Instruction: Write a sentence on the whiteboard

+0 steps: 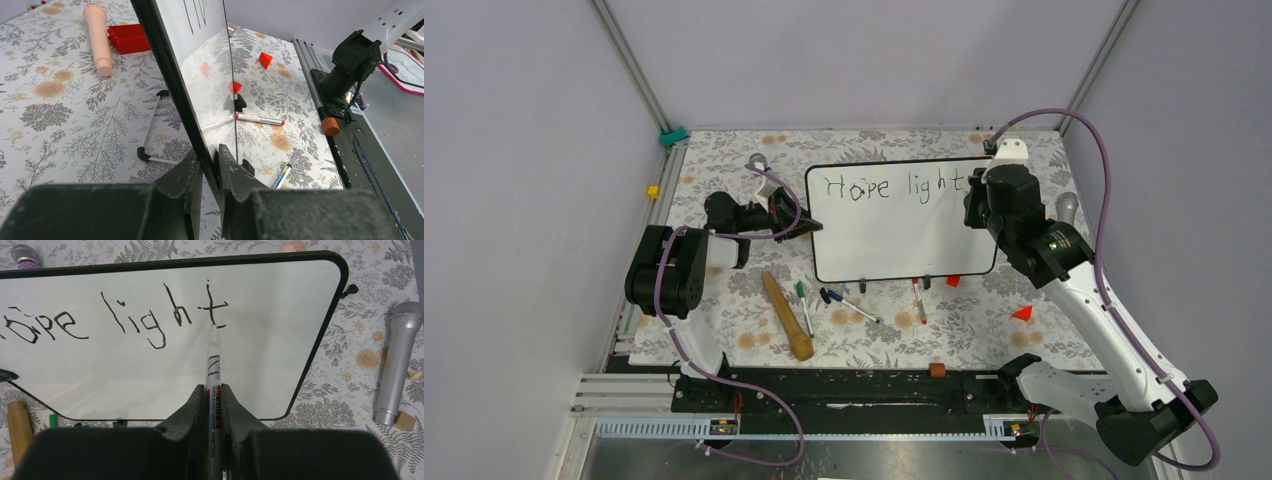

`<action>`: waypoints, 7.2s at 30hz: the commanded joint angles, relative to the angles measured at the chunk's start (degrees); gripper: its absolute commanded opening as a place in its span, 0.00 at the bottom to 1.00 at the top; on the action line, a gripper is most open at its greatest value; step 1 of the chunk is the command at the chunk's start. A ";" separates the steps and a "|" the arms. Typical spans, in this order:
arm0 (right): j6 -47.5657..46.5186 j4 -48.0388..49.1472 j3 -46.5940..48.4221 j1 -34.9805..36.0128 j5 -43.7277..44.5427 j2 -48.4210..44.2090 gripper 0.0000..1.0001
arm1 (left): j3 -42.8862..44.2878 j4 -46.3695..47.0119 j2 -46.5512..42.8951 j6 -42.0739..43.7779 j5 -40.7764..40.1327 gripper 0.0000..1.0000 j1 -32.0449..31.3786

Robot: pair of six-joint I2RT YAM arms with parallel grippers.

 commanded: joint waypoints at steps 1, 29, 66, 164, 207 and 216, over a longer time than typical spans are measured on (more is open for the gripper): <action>0.30 -0.22 2.85 -0.54 1.23 1.55 0.00 | -0.14 5.05 -0.27 6.93 2.43 0.00 -0.04; 0.12 3.99 2.86 -4.85 1.70 4.05 0.00 | -0.21 5.05 -0.42 7.06 2.42 0.00 -0.04; -0.33 2.60 1.74 -5.02 -2.05 5.49 0.00 | -0.23 5.05 -0.43 7.04 2.41 0.00 -0.04; 2.12 18.77 0.56 39.14 16.88 19.21 0.00 | -1.24 5.05 -1.05 7.75 0.56 0.00 0.11; 1.84 22.01 5.56 40.17 22.40 26.39 0.00 | -3.98 5.09 -2.63 9.90 -3.15 0.00 0.54; 2.40 16.98 6.87 40.16 23.43 28.12 0.00 | -3.74 5.04 -2.46 9.91 -2.30 0.00 0.47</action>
